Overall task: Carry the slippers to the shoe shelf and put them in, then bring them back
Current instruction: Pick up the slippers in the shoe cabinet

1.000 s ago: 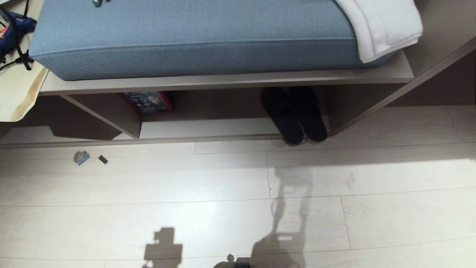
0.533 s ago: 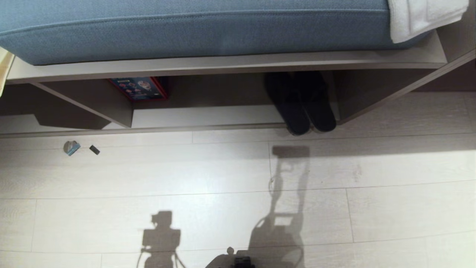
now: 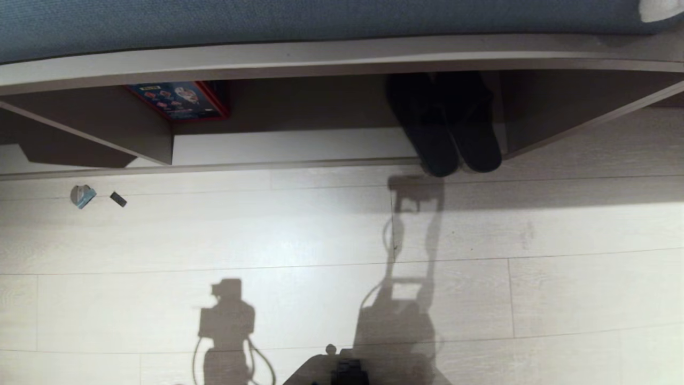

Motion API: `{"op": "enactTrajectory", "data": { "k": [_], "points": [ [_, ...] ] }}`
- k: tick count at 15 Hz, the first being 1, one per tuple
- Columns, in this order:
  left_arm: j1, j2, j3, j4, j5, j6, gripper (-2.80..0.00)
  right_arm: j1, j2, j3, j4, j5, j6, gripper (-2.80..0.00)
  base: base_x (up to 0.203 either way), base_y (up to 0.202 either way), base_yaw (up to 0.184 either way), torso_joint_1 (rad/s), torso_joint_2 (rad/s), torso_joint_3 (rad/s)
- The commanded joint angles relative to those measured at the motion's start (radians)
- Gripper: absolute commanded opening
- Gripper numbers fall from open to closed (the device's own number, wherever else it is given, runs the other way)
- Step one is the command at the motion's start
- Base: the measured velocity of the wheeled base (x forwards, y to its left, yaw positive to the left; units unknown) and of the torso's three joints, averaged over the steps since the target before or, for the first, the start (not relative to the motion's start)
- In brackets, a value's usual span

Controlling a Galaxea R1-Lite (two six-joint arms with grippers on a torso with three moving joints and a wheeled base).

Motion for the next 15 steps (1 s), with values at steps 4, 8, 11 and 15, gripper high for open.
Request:
{"op": "enactTrajectory", "data": {
  "k": [4, 8, 11, 15],
  "points": [
    [0.000, 0.001, 0.000, 0.000, 0.000, -0.001, -2.80, 0.000, 0.001, 0.000, 0.000, 0.000, -0.003, -2.80, 0.000, 0.000, 0.000, 0.001, 0.00, -0.190],
    [0.000, 0.001, 0.000, 0.000, 0.000, -0.001, -2.80, 0.000, 0.001, 0.000, 0.000, 0.000, -0.003, -2.80, 0.000, 0.000, 0.000, 0.002, 0.00, -0.200],
    [0.000, 0.001, 0.000, 0.000, 0.000, -0.001, -2.80, 0.000, 0.001, 0.000, 0.000, 0.000, -0.006, -2.80, 0.000, 0.000, 0.000, 0.003, 0.00, -0.198],
    [0.000, 0.001, 0.000, 0.000, 0.000, -0.001, -2.80, 0.000, 0.001, 0.000, 0.000, 0.000, -0.007, -2.80, 0.000, 0.000, 0.000, 0.004, 0.00, -0.193]
  ]
}}
